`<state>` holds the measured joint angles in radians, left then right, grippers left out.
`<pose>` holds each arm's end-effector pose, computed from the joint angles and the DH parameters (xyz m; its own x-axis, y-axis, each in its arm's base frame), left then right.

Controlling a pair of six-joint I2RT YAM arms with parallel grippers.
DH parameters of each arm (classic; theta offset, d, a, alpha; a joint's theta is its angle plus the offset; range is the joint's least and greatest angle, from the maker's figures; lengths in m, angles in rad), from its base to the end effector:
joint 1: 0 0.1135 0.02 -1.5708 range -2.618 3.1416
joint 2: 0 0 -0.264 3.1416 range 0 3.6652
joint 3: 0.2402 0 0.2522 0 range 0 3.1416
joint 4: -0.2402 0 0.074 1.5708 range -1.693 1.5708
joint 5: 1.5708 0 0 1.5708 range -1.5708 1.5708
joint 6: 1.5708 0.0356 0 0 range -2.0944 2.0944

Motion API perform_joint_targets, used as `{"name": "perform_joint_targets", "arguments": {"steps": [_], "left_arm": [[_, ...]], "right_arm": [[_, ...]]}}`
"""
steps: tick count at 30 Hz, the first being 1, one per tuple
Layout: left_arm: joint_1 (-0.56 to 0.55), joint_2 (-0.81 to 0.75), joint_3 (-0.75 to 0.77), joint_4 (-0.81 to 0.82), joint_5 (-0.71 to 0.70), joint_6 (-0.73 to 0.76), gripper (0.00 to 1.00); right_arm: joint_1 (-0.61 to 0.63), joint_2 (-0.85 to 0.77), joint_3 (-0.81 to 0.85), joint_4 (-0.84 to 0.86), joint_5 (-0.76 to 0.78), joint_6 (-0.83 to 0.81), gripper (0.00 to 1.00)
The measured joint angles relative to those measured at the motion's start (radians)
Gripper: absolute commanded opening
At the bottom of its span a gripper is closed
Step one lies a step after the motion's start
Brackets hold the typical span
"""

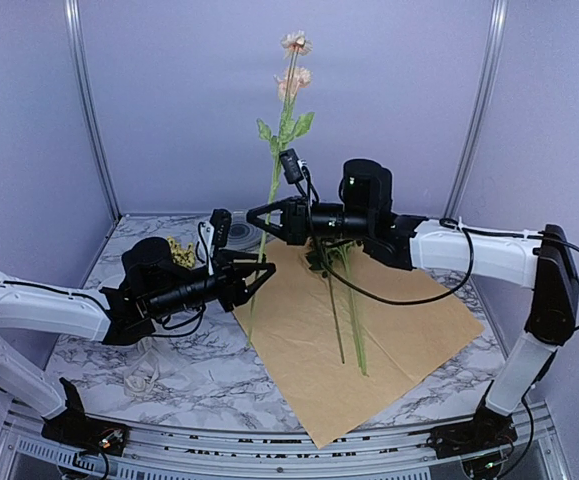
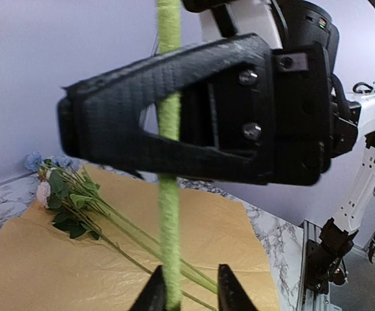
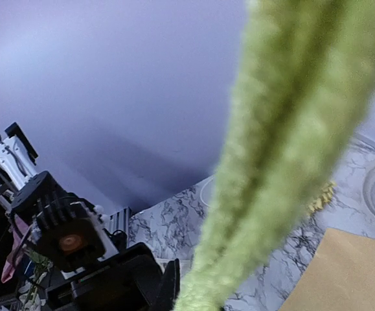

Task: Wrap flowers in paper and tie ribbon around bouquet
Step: Pass from the left arm to the right, then place the fake flower on the flattened wrapping paper, then pick up the fake flower from the corner of the board.

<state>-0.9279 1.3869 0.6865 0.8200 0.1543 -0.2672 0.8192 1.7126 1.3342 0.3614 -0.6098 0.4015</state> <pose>0.1791 -0.2483 0.2741 -0.1640 -0.2163 -0.9625 0.8699 0.4284 -0.2445 0.2652 0.3137 0.3384 -0.3975 0.0438 -0.9165 -0.9066 0.1350 0.3997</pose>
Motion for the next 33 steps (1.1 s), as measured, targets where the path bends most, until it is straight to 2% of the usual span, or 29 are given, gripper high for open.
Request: {"name": "perform_joint_targets", "arguments": {"steps": [3, 5, 9, 12, 15, 17, 21, 23, 29, 31, 32, 33], "left_arm": [[-0.010, 0.016, 0.005, -0.024, 0.026, 0.010, 0.99], [-0.012, 0.015, 0.006, -0.060, 0.015, 0.023, 0.99], [0.011, 0.011, 0.023, -0.185, -0.092, 0.049, 0.99], [0.061, 0.016, 0.080, -0.329, -0.214, 0.068, 0.99], [0.096, 0.036, 0.146, -0.444, -0.311, 0.083, 0.99], [0.103, 0.053, 0.182, -0.509, -0.357, 0.093, 0.99], [0.102, 0.079, 0.203, -0.609, -0.413, 0.100, 0.99], [0.103, 0.092, 0.203, -0.648, -0.433, 0.101, 0.99], [0.127, 0.120, 0.214, -0.747, -0.486, 0.096, 0.98], [0.159, 0.124, 0.225, -0.780, -0.499, 0.089, 0.86], [0.185, 0.127, 0.233, -0.800, -0.504, 0.080, 0.70], [0.216, 0.131, 0.239, -0.814, -0.507, 0.072, 0.60]], "right_arm": [[-0.073, 0.008, 0.064, -0.185, 0.024, 0.005, 0.00], [-0.176, 0.036, 0.140, -0.342, 0.039, -0.007, 0.00], [-0.330, 0.094, 0.174, -0.560, 0.047, -0.041, 0.00], [-0.363, 0.176, 0.172, -0.698, 0.041, -0.067, 0.00], [-0.350, 0.275, 0.194, -0.813, 0.034, -0.096, 0.06], [-0.346, 0.340, 0.237, -0.878, 0.041, -0.110, 0.15], [-0.342, 0.416, 0.309, -0.941, 0.118, -0.122, 0.23], [-0.342, 0.426, 0.325, -0.948, 0.143, -0.118, 0.32], [-0.342, 0.430, 0.335, -0.942, 0.213, -0.102, 0.33], [-0.342, 0.428, 0.335, -0.941, 0.231, -0.098, 0.34], [-0.342, 0.426, 0.335, -0.940, 0.236, -0.098, 0.34], [-0.342, 0.419, 0.329, -0.936, 0.242, -0.097, 0.34]]}}
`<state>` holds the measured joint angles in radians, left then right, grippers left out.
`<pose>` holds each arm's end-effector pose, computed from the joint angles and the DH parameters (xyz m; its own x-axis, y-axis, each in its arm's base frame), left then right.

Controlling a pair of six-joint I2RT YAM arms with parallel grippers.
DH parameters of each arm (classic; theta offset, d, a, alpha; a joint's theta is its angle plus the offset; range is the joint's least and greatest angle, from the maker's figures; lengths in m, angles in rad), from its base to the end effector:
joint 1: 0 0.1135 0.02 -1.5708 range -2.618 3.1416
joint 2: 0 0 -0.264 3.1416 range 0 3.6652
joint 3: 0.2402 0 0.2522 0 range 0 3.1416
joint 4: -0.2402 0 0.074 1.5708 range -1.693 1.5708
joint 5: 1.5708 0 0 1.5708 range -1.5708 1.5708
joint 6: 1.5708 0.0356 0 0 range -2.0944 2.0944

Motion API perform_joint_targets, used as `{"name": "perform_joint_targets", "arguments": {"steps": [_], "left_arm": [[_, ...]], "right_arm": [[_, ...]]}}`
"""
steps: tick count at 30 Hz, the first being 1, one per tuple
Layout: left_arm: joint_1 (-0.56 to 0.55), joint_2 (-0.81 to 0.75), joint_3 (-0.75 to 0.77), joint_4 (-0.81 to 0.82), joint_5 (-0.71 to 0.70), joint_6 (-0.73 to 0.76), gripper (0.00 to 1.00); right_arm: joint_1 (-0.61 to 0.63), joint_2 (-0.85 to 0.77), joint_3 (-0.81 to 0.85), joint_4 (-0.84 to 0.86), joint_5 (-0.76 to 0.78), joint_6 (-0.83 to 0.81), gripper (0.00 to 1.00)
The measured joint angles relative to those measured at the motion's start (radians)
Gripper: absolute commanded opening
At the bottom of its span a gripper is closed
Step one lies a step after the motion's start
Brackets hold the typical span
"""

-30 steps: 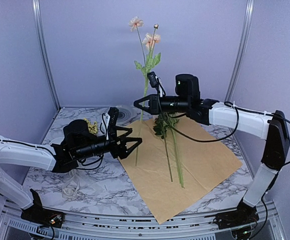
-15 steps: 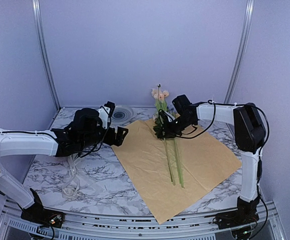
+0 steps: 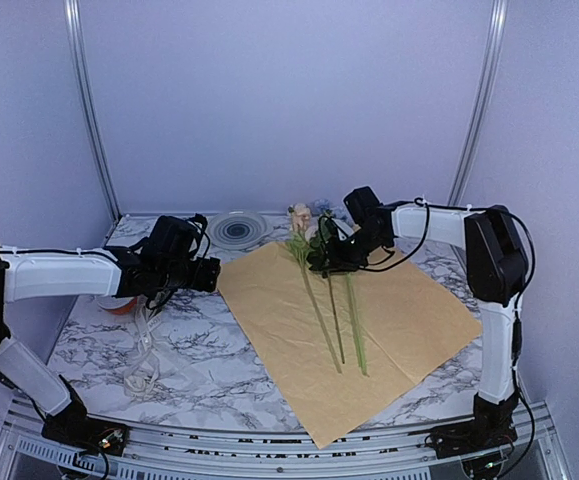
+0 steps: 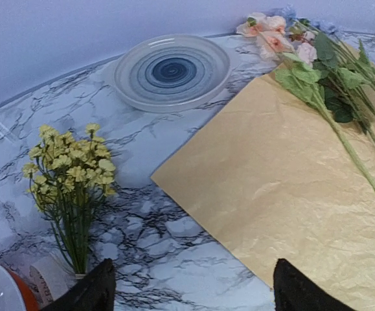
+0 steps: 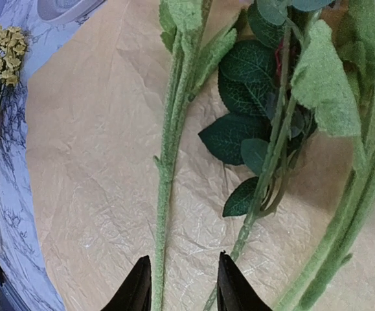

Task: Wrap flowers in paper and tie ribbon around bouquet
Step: Pick up the fake flower from the corner of the board.

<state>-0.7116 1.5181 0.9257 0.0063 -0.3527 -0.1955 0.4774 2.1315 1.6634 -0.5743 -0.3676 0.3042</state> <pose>0.2597 -0.2077 0.2307 -0.4876 0.1798 -0.8544 0.3060 0.9517 0.0256 0.4028 0.2228 0.1875 -0.9085 -0.1552 -0.3880 -0.3329 0.8302 0.4471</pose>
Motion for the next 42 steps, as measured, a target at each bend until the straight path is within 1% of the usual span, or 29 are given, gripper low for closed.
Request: {"name": "perform_joint_targets", "arguments": {"steps": [1, 2, 4, 5, 6, 8, 12, 14, 20, 23, 25, 26, 27, 28, 31, 32, 35, 38, 42], "left_arm": [[0.039, 0.010, 0.011, -0.021, -0.008, -0.008, 0.53], [0.071, 0.023, 0.021, -0.036, -0.015, -0.022, 0.50], [0.146, 0.071, 0.053, -0.076, -0.027, -0.030, 0.51], [0.178, 0.101, 0.069, -0.093, -0.034, -0.037, 0.52], [0.197, 0.124, 0.082, -0.108, -0.041, -0.042, 0.55], [0.232, 0.192, 0.119, -0.142, -0.051, -0.048, 0.56], [0.261, 0.326, 0.211, -0.197, -0.079, -0.047, 0.56], [0.264, 0.386, 0.269, -0.232, -0.115, -0.042, 0.56], [0.272, 0.443, 0.355, -0.290, -0.200, -0.027, 0.57], [0.286, 0.488, 0.397, -0.304, -0.192, -0.025, 0.58], [0.297, 0.517, 0.403, -0.308, -0.163, -0.025, 0.58], [0.303, 0.531, 0.403, -0.315, -0.146, -0.026, 0.56], [0.307, 0.539, 0.403, -0.314, -0.145, -0.032, 0.50], [0.311, 0.542, 0.409, -0.315, -0.131, -0.029, 0.40], [0.323, 0.550, 0.420, -0.319, -0.116, -0.031, 0.06], [0.327, 0.551, 0.420, -0.319, -0.110, -0.038, 0.00], [0.334, 0.543, 0.415, -0.310, -0.102, -0.039, 0.00], [0.336, 0.504, 0.385, -0.301, -0.101, -0.048, 0.00], [0.335, 0.356, 0.306, -0.274, -0.113, -0.061, 0.00]], "right_arm": [[0.001, -0.013, -0.009, 0.003, 0.005, 0.001, 0.34], [0.002, -0.028, -0.019, 0.005, 0.008, 0.002, 0.34], [0.006, -0.076, -0.046, 0.018, 0.014, 0.002, 0.34], [0.010, -0.103, -0.056, 0.022, 0.016, 0.002, 0.34], [0.014, -0.124, -0.060, 0.025, 0.019, 0.002, 0.34], [0.028, -0.167, -0.064, 0.037, 0.029, 0.000, 0.34], [0.058, -0.206, -0.064, 0.052, 0.044, -0.008, 0.34], [0.065, -0.207, -0.065, 0.051, 0.048, -0.013, 0.34], [0.075, -0.207, -0.090, 0.044, 0.061, -0.024, 0.34], [0.075, -0.207, -0.092, 0.042, 0.063, -0.026, 0.34], [0.076, -0.207, -0.092, 0.042, 0.063, -0.028, 0.34], [0.076, -0.207, -0.092, 0.042, 0.064, -0.028, 0.34], [0.076, -0.208, -0.092, 0.042, 0.064, -0.029, 0.34], [0.076, -0.208, -0.092, 0.042, 0.064, -0.029, 0.34], [0.076, -0.210, -0.092, 0.040, 0.068, -0.036, 0.34], [0.076, -0.212, -0.092, 0.039, 0.068, -0.038, 0.34], [0.076, -0.220, -0.094, 0.039, 0.076, -0.044, 0.34], [0.076, -0.232, -0.102, 0.037, 0.083, -0.047, 0.34], [0.078, -0.254, -0.117, 0.035, 0.087, -0.048, 0.34]]}}
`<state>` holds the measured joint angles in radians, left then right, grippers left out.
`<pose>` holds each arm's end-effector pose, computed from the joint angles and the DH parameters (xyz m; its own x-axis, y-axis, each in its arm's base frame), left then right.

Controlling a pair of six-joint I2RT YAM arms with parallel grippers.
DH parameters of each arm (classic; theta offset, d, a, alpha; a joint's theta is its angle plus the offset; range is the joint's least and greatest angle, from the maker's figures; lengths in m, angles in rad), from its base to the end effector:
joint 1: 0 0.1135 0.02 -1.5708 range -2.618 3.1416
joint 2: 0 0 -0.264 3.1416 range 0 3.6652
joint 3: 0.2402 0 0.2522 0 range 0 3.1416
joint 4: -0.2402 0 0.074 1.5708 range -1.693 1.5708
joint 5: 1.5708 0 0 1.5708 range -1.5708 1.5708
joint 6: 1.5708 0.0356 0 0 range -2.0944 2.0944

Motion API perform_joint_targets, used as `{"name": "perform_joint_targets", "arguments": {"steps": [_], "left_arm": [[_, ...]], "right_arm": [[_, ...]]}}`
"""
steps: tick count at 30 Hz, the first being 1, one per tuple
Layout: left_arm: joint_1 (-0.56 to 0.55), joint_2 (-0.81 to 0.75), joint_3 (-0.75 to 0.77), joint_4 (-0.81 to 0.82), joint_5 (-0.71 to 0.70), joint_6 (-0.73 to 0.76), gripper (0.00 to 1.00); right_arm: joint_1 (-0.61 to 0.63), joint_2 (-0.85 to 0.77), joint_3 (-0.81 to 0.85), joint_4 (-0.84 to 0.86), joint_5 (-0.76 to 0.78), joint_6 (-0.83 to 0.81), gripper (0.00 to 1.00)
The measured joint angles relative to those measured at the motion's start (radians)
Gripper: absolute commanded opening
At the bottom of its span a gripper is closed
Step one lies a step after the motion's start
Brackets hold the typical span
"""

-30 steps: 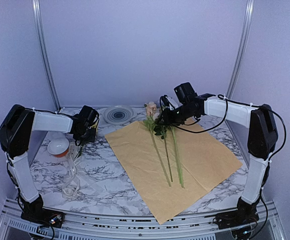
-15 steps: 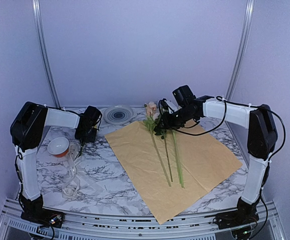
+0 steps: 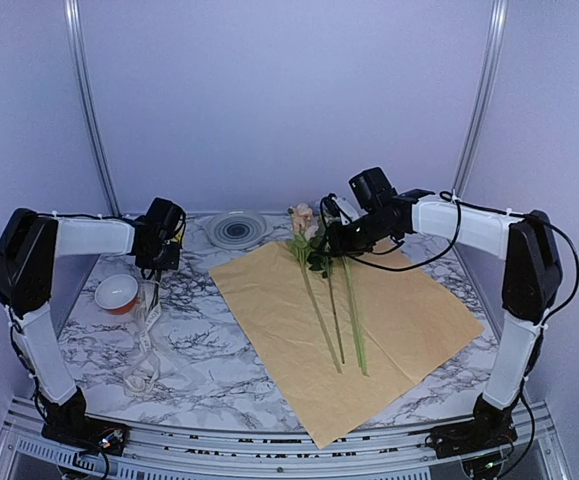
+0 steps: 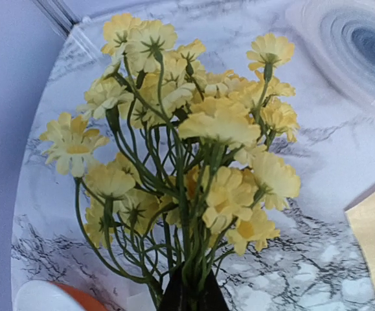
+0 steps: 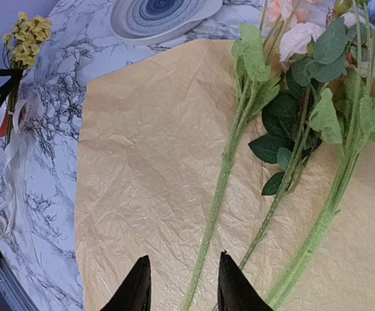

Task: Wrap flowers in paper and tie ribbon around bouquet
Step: Pick up the fake flower from the corner of the board, then pass from the left arm to the right

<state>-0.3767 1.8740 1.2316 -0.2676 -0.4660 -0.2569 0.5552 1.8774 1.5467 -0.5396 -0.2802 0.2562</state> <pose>0.3740 -0.1307 0.1832 -0.7284 0.0440 -0.6837 -0.1167 0.9754 0.1871 0.3522 0.2301 0.2597 -0.7952 -0.2067 -0.5700 -0.4719 0.8012 0.3679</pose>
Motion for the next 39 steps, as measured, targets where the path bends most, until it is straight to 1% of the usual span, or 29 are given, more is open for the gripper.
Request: {"name": "perform_joint_targets", "arguments": {"steps": [3, 4, 5, 8, 11, 12, 15, 18, 21, 24, 25, 27, 29, 30, 31, 33, 34, 36, 37, 38, 39], "left_arm": [[-0.010, -0.200, -0.108, 0.108, 0.006, 0.000, 0.00], [-0.014, -0.273, -0.188, 0.211, 0.020, 0.002, 0.00], [-0.022, -0.377, -0.220, 0.250, 0.024, 0.003, 0.00], [-0.056, -0.594, -0.373, 0.480, 0.064, 0.020, 0.00], [-0.137, -0.745, -0.488, 0.686, 0.082, 0.099, 0.00], [-0.193, -0.788, -0.530, 0.767, 0.089, 0.154, 0.00], [-0.327, -0.833, -0.567, 0.877, 0.108, 0.270, 0.00], [-0.356, -0.840, -0.567, 0.940, 0.158, 0.280, 0.00], [-0.355, -0.833, -0.568, 1.027, 0.256, 0.195, 0.00], [-0.367, -0.777, -0.569, 1.176, 0.372, 0.068, 0.00], [-0.377, -0.744, -0.569, 1.237, 0.406, 0.020, 0.00], [-0.401, -0.674, -0.569, 1.329, 0.465, -0.059, 0.00], [-0.425, -0.607, -0.566, 1.390, 0.508, -0.119, 0.00], [-0.433, -0.586, -0.565, 1.408, 0.521, -0.137, 0.00], [-0.443, -0.562, -0.564, 1.430, 0.537, -0.163, 0.00], [-0.455, -0.532, -0.563, 1.458, 0.563, -0.200, 0.00], [-0.459, -0.525, -0.563, 1.471, 0.571, -0.214, 0.00], [-0.462, -0.521, -0.563, 1.488, 0.573, -0.233, 0.00], [-0.461, -0.520, -0.563, 1.493, 0.571, -0.237, 0.10], [-0.459, -0.519, -0.563, 1.497, 0.566, -0.242, 0.37], [-0.460, -0.519, -0.564, 1.496, 0.558, -0.246, 0.59]], "right_arm": [[0.003, -0.026, -0.019, 0.001, 0.003, -0.004, 0.34], [0.005, -0.036, -0.028, 0.006, 0.002, -0.007, 0.34], [0.008, -0.045, -0.034, 0.010, 0.002, -0.014, 0.34], [0.026, -0.073, -0.048, 0.037, 0.002, -0.039, 0.34], [0.067, -0.117, -0.077, 0.108, -0.011, -0.080, 0.34], [0.083, -0.135, -0.092, 0.134, -0.018, -0.094, 0.34], [0.153, -0.198, -0.143, 0.236, -0.066, -0.142, 0.36], [0.219, -0.236, -0.174, 0.349, -0.140, -0.165, 0.40], [0.283, -0.240, -0.183, 0.479, -0.213, -0.168, 0.52], [0.331, -0.229, -0.184, 0.598, -0.271, -0.147, 0.66], [0.346, -0.220, -0.184, 0.644, -0.286, -0.137, 0.68], [0.369, -0.196, -0.178, 0.706, -0.300, -0.120, 0.68], [0.382, -0.164, -0.168, 0.747, -0.305, -0.105, 0.64], [0.384, -0.154, -0.168, 0.755, -0.298, -0.098, 0.60], [0.384, -0.145, -0.168, 0.758, -0.286, -0.095, 0.50], [0.383, -0.133, -0.168, 0.761, -0.252, -0.087, 0.15], [0.383, -0.129, -0.168, 0.761, -0.241, -0.082, 0.01], [0.382, -0.128, -0.168, 0.762, -0.229, -0.072, 0.00], [0.380, -0.129, -0.168, 0.765, -0.222, -0.060, 0.00], [0.383, -0.130, -0.168, 0.766, -0.211, -0.055, 0.00], [0.381, -0.130, -0.168, 0.764, -0.207, -0.048, 0.00]]}}
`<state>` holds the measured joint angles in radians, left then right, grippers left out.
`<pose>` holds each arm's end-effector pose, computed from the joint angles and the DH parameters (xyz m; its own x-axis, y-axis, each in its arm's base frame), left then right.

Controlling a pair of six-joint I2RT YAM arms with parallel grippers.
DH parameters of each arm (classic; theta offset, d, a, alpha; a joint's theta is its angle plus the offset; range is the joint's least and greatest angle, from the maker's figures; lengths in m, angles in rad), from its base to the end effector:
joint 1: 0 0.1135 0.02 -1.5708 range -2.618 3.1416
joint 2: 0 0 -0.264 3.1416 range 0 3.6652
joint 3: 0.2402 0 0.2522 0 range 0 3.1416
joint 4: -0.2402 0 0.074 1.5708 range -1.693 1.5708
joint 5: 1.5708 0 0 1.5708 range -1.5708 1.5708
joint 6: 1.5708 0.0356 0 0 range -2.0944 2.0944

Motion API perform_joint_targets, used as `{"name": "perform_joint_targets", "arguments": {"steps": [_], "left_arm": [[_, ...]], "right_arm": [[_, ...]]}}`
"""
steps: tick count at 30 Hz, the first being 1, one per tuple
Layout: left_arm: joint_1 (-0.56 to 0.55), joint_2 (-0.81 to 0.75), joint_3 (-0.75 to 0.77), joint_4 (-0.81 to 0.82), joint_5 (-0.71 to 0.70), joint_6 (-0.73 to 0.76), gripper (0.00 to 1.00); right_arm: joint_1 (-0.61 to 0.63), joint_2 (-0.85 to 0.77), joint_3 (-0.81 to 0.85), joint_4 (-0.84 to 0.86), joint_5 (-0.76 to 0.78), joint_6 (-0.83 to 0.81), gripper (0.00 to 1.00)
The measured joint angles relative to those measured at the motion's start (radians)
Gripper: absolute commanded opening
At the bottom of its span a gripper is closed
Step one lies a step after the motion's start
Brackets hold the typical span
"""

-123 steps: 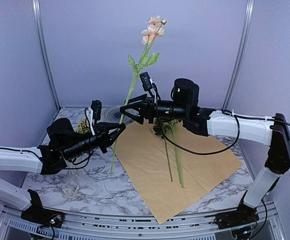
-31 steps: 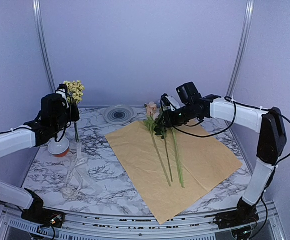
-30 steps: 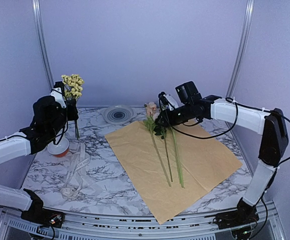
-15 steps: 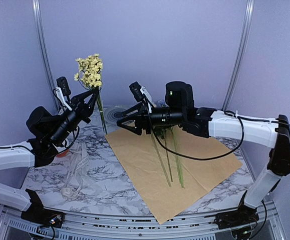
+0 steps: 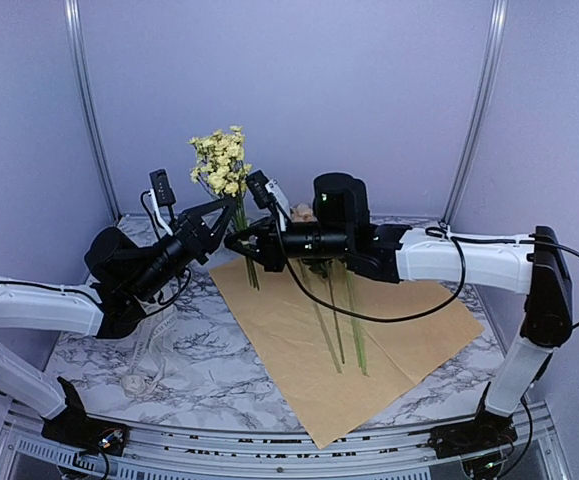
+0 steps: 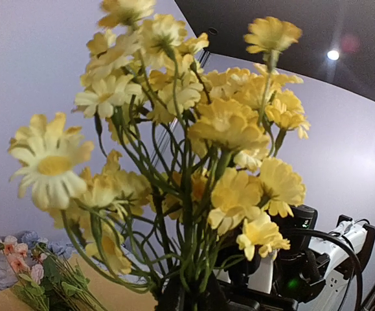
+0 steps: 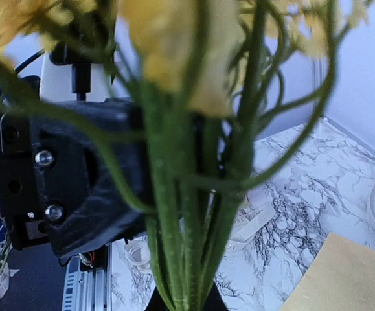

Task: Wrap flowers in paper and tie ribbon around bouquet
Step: Pass from the left arm to the right, then place the fake flower on the flattened wrapping paper.

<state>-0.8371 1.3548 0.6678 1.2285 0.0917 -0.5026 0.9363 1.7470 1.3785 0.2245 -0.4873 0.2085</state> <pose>0.1882 -0.2136 0.3188 -0.0791 -0.6286 -0.7737 0.8604 0.3489 -0.3714 0.2360 0.3488 0.3260 -0.2874 -0.0819 -0.9543 -0.9473 0.1712 0.2706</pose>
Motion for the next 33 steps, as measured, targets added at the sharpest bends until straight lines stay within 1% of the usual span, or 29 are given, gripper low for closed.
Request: {"name": "perform_joint_targets", "arguments": {"steps": [1, 2, 4, 6, 10, 12, 14, 16, 18, 19, 20, 21, 22, 24, 26, 29, 31, 33], "left_arm": [[-0.002, 0.001, -0.001, -0.003, -0.017, -0.002, 0.70], [-0.002, 0.000, -0.002, -0.010, -0.043, -0.003, 0.73], [-0.008, -0.002, 0.006, -0.084, -0.125, -0.002, 0.74], [-0.008, 0.010, 0.034, -0.215, -0.214, 0.011, 0.74], [-0.006, 0.090, 0.103, -0.455, -0.365, 0.032, 0.74], [-0.006, 0.144, 0.123, -0.544, -0.401, 0.036, 0.74], [-0.006, 0.226, 0.170, -0.656, -0.417, 0.039, 0.74], [-0.006, 0.307, 0.226, -0.748, -0.417, 0.042, 0.73], [-0.006, 0.381, 0.282, -0.833, -0.415, 0.044, 0.71], [-0.006, 0.409, 0.303, -0.871, -0.415, 0.043, 0.71], [-0.006, 0.429, 0.315, -0.898, -0.416, 0.043, 0.70], [-0.006, 0.445, 0.320, -0.920, -0.416, 0.041, 0.70], [-0.006, 0.453, 0.319, -0.942, -0.416, 0.039, 0.70], [-0.006, 0.457, 0.317, -0.977, -0.416, 0.038, 0.70], [-0.006, 0.457, 0.317, -0.986, -0.417, 0.042, 0.70], [-0.006, 0.456, 0.317, -0.995, -0.423, 0.063, 0.69], [-0.006, 0.451, 0.317, -1.005, -0.438, 0.078, 0.67], [-0.006, 0.440, 0.317, -1.023, -0.452, 0.094, 0.67]], "right_arm": [[-0.005, -0.002, 0.000, -0.009, 0.007, 0.009, 0.00], [-0.015, -0.004, 0.000, -0.029, 0.021, 0.023, 0.00], [-0.065, -0.008, -0.001, -0.094, 0.051, 0.054, 0.00], [-0.132, -0.012, -0.010, -0.160, 0.071, 0.087, 0.00], [-0.305, -0.003, -0.062, -0.304, 0.095, 0.144, 0.00], [-0.385, 0.037, -0.069, -0.370, 0.103, 0.153, 0.00], [-0.427, 0.102, -0.056, -0.420, 0.109, 0.148, 0.00], [-0.441, 0.191, 0.004, -0.496, 0.134, 0.130, 0.00], [-0.441, 0.296, 0.108, -0.574, 0.171, 0.111, 0.00], [-0.439, 0.334, 0.155, -0.604, 0.186, 0.105, 0.07], [-0.439, 0.369, 0.198, -0.629, 0.196, 0.101, 0.17], [-0.439, 0.399, 0.239, -0.648, 0.206, 0.096, 0.30], [-0.439, 0.417, 0.263, -0.656, 0.211, 0.097, 0.37], [-0.439, 0.434, 0.291, -0.669, 0.214, 0.097, 0.46], [-0.439, 0.436, 0.306, -0.681, 0.218, 0.100, 0.50], [-0.439, 0.426, 0.314, -0.688, 0.227, 0.097, 0.50], [-0.439, 0.402, 0.304, -0.700, 0.233, 0.094, 0.51], [-0.439, 0.338, 0.259, -0.709, 0.248, 0.086, 0.51]]}}
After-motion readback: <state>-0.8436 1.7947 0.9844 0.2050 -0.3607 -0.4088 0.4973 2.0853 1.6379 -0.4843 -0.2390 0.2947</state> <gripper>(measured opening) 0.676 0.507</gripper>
